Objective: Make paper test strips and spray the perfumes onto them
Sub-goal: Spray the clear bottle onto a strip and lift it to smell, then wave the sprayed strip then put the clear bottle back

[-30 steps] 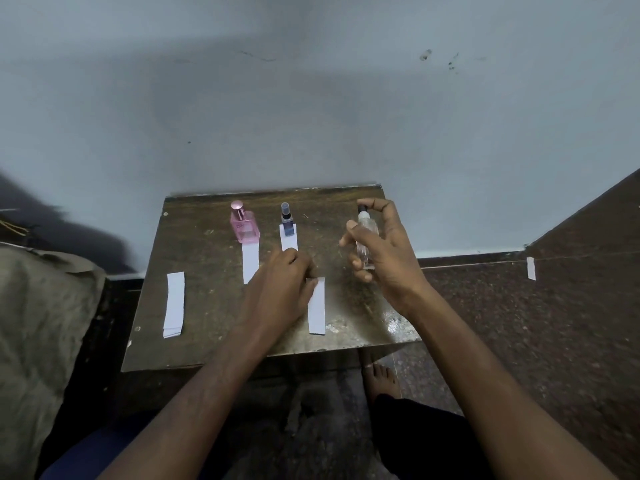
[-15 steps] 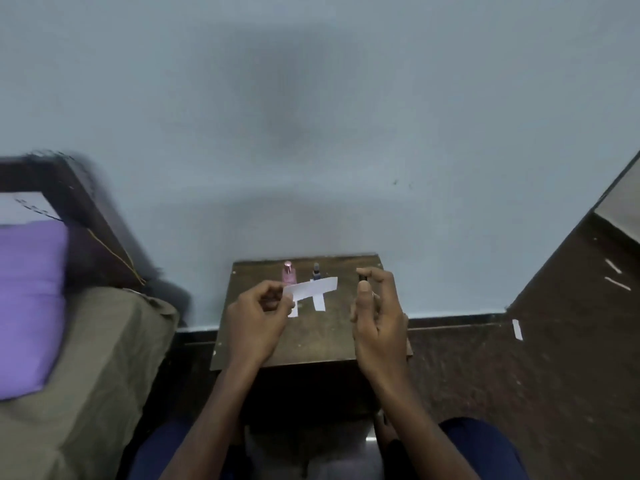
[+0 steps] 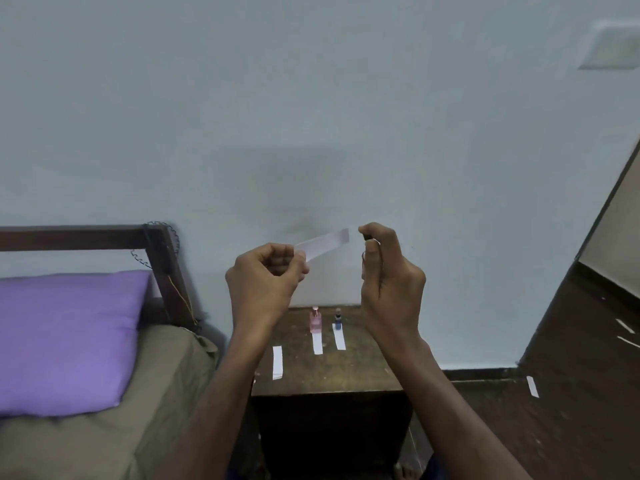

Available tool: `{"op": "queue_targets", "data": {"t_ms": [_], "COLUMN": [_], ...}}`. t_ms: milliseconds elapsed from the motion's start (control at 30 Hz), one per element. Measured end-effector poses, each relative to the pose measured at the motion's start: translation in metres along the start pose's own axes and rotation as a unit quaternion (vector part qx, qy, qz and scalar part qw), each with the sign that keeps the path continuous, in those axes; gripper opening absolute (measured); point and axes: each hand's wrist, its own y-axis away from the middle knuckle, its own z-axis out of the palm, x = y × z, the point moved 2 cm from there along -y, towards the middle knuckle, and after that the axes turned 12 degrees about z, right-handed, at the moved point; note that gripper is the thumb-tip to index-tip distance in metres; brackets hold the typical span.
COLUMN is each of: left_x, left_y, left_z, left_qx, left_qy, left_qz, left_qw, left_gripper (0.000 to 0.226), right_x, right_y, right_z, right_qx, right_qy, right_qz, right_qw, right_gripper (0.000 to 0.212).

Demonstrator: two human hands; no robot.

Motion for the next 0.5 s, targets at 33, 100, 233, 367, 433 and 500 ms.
{"op": "queue_targets", "data": {"t_ms": [33, 100, 233, 367, 433, 500], "left_x": [0.006, 0.015, 0.023, 0.026, 0.027, 0.027], "left_y": [-0.003, -0.006, -0.007, -0.004, -0.002, -0.002], "left_z": [-0.002, -0.004, -0.004, -0.001, 0.000, 0.001], "left_qx": [0.003, 0.006, 0.006, 0.000, -0.003, -0.004], "left_qy": [0.004, 0.013, 0.032, 0.036, 0.037, 0.040], "left_qz": [0.000, -0.005, -0.015, -0.018, -0.021, -0.024], "left_qw": [1.000, 1.000, 0.999, 0.999, 0.999, 0.999], "left_gripper": [0.006, 0.007, 0.007, 0.007, 0.006, 0.006], "right_x": [-0.005, -0.013, -0.022, -0.023, -0.022, -0.018], "right_y": [-0.002, -0.002, -0.002, -0.005, -0.007, -0.009], "right_z": [-0.001, -0.002, -0.004, -0.010, -0.013, -0.017], "right_qx": [0.006, 0.016, 0.027, 0.048, 0.055, 0.057], "right_qy": [0.001, 0.001, 0.001, 0.011, 0.015, 0.020], "right_qz": [-0.006, -0.018, -0.035, -0.028, -0.027, -0.026], "right_qw": [1.000, 1.000, 0.999, 0.998, 0.998, 0.998], "right_gripper": [0.023, 0.024, 0.023, 0.016, 0.015, 0.015]}}
